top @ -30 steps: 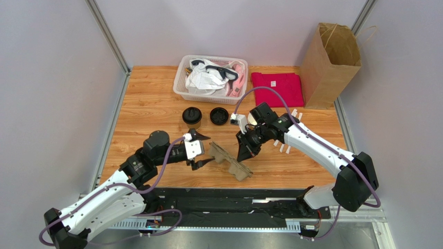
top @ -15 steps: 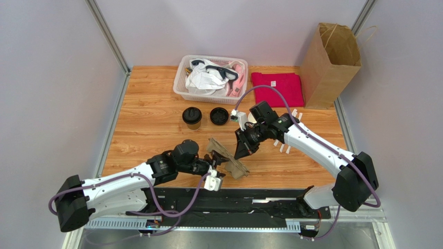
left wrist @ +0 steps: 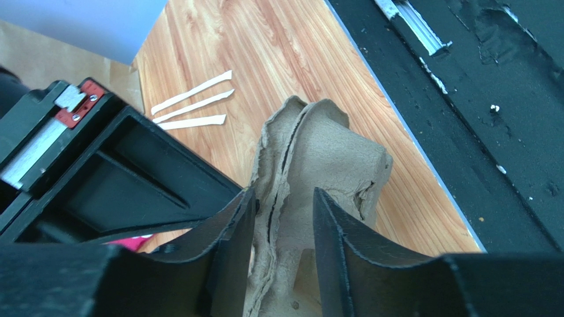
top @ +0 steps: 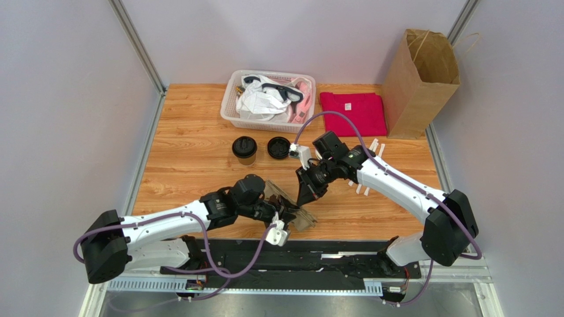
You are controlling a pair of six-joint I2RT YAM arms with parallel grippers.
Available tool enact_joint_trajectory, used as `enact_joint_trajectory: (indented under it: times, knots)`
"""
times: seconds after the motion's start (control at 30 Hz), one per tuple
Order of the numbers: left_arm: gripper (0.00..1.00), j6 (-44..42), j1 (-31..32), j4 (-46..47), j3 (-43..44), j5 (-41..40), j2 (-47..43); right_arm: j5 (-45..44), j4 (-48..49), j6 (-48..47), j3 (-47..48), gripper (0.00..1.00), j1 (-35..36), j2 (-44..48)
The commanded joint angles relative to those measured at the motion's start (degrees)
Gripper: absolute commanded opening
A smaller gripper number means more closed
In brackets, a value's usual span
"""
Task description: Pack the takeout coffee
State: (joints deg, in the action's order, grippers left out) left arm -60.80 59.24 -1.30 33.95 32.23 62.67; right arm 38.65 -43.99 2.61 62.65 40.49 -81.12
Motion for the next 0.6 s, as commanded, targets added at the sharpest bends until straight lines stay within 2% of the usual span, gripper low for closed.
enact_joint_trajectory:
  times: [0.0,0.33,0.43,0.57]
  knots:
    - [0.37,-5.12,0.52,-1.33,2.26,2.76,1.30,1.34,0.04,0.55,2.82,0.00,0.38,0.09]
    - [0.33,-8.11,1.58,-4.31,4.10,-0.67,4.21,1.60,-1.01,0.29,3.97,0.00,0.91,-0.44]
    - [0.23,-8.81,1.84,-7.73,5.07,-1.55,5.00,1.25,-1.45,0.03,4.23,0.00,0.91,-0.53]
    - [0.03,-8.82,1.75,-11.52,4.72,-1.03,3.43,-0.07,-2.68,-1.20,5.37,0.00,0.73,-0.44]
